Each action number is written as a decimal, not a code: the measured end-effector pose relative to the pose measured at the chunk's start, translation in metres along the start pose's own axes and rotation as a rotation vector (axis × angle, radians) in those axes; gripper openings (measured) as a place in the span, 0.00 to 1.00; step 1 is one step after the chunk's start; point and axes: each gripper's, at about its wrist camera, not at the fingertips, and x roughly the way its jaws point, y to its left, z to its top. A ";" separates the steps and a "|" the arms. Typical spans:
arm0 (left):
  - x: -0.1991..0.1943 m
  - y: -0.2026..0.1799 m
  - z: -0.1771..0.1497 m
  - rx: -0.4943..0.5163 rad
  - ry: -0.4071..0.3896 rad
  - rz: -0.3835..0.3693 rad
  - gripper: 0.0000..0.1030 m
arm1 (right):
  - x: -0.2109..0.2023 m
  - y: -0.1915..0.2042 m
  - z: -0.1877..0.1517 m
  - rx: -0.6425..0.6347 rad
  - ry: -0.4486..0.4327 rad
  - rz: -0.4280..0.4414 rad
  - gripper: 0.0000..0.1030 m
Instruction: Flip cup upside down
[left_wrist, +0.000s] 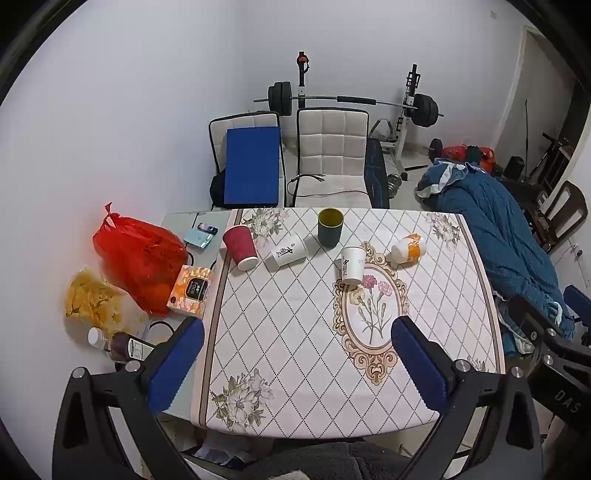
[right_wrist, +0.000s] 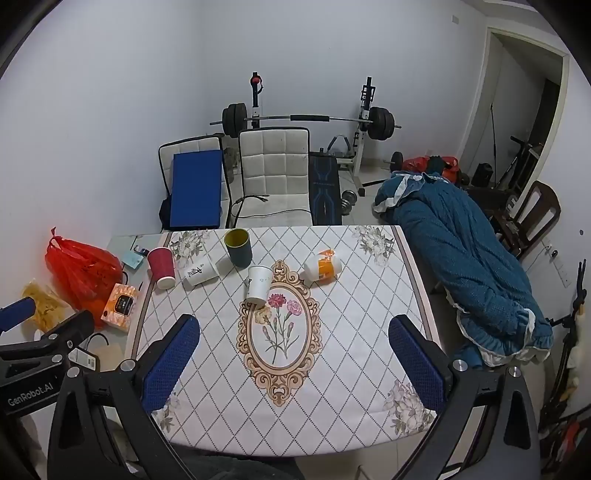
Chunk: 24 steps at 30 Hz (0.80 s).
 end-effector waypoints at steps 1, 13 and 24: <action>0.000 0.000 0.000 -0.001 -0.001 -0.002 1.00 | -0.001 0.000 0.000 0.000 -0.004 -0.001 1.00; -0.003 0.001 0.002 0.000 -0.007 0.004 1.00 | -0.006 0.000 0.001 -0.001 -0.010 -0.005 1.00; -0.004 -0.001 0.001 -0.001 -0.012 0.009 1.00 | -0.007 -0.001 0.001 -0.001 -0.014 -0.002 1.00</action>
